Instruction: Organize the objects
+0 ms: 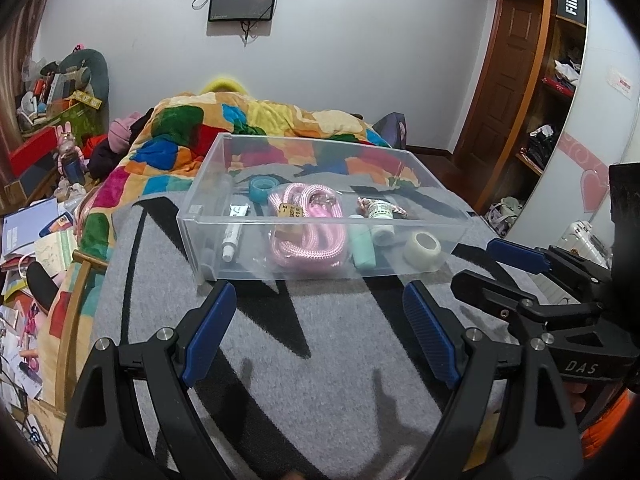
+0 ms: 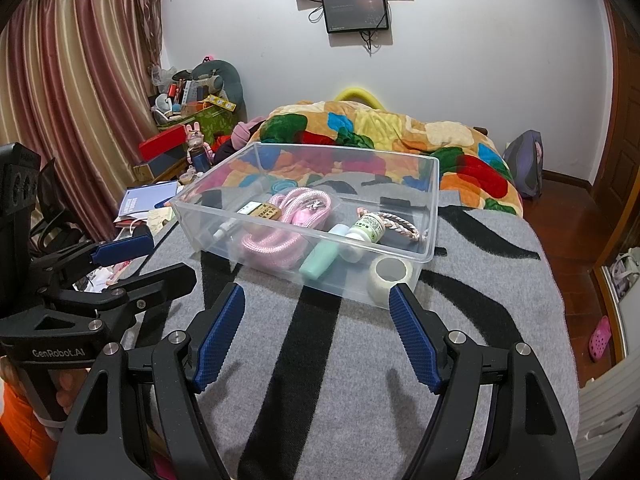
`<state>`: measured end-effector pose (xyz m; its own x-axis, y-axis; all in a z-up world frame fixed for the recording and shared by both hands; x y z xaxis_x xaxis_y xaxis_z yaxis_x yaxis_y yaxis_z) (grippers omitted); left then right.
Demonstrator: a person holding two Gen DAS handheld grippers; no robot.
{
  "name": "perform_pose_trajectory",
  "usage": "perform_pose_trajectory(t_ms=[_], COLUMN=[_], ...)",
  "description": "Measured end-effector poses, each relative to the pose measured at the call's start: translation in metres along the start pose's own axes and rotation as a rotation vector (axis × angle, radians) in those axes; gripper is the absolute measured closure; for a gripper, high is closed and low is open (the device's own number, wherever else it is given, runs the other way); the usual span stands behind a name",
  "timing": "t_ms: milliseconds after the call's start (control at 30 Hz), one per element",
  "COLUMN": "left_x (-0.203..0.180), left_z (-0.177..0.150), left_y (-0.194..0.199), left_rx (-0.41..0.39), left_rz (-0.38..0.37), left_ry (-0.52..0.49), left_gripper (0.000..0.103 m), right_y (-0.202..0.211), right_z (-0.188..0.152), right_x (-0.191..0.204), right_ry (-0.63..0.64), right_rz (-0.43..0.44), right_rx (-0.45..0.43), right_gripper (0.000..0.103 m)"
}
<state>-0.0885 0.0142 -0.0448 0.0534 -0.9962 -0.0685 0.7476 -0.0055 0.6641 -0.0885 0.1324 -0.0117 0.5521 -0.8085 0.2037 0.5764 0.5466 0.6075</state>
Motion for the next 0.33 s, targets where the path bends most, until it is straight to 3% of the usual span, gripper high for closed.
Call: perform_pose_trajectory(t_ms=[333], left_x=[-0.0008], left_z=[0.0001], left_y=[0.0013], left_rx=[-0.009], left_rz=[0.002], left_ry=[-0.009], left_gripper=[0.017], right_y=[-0.0014], right_z=[-0.0052], right_x=[0.0004], right_ry=[-0.013], right_rz=[0.004], right_rx=[0.009], right_gripper=[0.031])
Point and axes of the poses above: each gripper's, at about its wrist camera, not at the fingertips, and y roughly against the way its jaws point, x to its left, z to its top, the point moved 6 cm from there along -y, roughly the way its jaws point, and after that the axes turned 7 degrees about z, right-handed, at the moved point
